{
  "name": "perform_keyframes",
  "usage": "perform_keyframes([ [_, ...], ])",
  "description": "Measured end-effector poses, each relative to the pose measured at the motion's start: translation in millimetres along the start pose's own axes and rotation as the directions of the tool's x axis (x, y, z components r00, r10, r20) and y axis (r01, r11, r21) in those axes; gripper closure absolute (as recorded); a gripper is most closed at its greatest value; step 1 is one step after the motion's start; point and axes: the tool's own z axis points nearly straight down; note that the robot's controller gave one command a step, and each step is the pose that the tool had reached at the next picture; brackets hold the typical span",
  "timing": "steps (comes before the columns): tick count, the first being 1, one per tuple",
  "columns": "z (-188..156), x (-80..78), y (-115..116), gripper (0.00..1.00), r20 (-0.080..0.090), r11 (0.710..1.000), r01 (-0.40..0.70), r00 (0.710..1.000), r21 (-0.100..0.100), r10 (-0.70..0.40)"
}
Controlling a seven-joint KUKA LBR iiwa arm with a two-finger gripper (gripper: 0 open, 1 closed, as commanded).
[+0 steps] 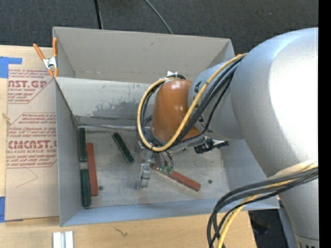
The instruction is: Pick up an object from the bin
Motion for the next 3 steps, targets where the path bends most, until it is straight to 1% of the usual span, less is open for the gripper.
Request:
perform_keyframes([
  [1, 0.0, 0.0, 0.0, 0.0, 0.0, 1.0, 0.0, 1.0, 0.0, 0.0],
  [2, -1.5, -3.0, -0.3, 0.0, -0.005, 1.0, -0.003, 1.0, 0.001, 0.003],
  [3, -65.3, -6.6, 9.3, 0.0, -0.004, 1.0, 0.023, 1.0, 0.003, -0.023],
])
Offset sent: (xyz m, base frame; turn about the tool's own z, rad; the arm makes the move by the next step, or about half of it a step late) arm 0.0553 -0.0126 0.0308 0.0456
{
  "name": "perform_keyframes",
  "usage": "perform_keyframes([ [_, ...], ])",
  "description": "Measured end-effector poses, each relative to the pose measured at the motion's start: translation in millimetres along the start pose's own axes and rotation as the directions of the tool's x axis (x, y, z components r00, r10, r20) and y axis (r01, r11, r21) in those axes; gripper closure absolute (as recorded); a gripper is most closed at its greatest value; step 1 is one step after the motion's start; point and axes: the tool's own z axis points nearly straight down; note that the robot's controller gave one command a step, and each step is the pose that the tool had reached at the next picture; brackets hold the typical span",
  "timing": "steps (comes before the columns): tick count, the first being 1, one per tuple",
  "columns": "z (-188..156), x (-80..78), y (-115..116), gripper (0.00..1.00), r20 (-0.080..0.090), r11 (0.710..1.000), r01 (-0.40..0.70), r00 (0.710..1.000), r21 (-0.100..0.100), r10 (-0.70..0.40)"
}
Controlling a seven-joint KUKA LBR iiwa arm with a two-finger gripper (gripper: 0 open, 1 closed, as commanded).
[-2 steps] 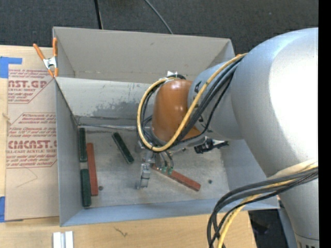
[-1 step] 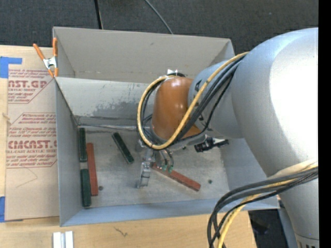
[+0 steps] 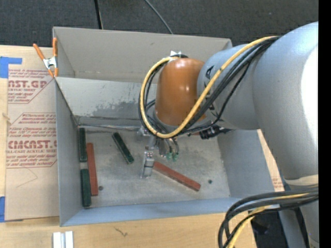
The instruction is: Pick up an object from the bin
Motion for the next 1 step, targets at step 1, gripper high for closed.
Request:
perform_keyframes([
  [1, -9.3, -11.9, 11.0, 0.0, 0.016, 1.0, 0.005, 1.0, -0.005, -0.005],
])
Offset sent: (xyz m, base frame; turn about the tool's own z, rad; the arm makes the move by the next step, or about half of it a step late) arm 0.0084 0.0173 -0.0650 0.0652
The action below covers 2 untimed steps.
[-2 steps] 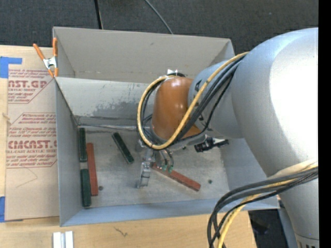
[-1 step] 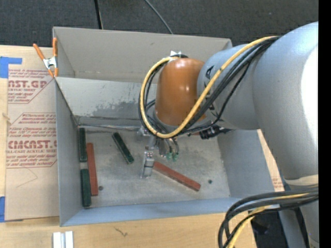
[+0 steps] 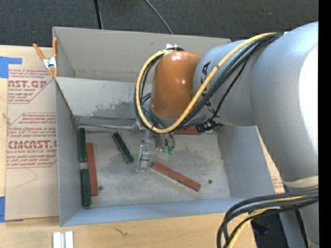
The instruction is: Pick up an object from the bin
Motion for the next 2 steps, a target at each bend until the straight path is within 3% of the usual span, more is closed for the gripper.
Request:
perform_keyframes([
  [1, 12.8, -0.2, 1.3, 0.0, 0.001, 1.0, -0.006, 1.0, 0.0, 0.006],
  [2, 30.2, 33.0, -41.0, 1.0, -0.012, 0.888, 0.46, 0.888, -0.003, -0.46],
])
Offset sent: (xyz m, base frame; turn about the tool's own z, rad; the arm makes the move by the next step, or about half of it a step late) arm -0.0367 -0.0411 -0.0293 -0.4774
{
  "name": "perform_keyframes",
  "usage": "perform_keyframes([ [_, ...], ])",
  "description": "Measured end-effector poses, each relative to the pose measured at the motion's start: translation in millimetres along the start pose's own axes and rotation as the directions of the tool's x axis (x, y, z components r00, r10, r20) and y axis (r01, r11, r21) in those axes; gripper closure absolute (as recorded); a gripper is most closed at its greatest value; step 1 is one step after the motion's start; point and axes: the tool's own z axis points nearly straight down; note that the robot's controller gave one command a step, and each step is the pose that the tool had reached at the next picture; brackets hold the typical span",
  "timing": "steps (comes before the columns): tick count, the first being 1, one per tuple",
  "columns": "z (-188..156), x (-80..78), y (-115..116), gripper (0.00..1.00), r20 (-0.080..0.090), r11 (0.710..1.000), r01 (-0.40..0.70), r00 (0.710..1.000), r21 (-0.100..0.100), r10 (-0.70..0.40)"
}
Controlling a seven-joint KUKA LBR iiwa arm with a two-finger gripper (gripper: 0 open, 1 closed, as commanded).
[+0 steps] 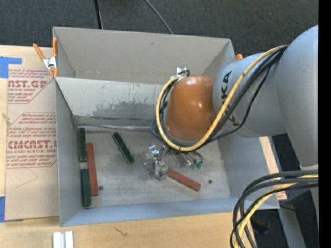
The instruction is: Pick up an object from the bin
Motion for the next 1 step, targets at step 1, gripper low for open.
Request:
perform_keyframes([
  [1, -1.0, 2.1, -1.1, 0.0, 0.0, 1.0, -0.001, 1.0, 0.0, 0.001],
])
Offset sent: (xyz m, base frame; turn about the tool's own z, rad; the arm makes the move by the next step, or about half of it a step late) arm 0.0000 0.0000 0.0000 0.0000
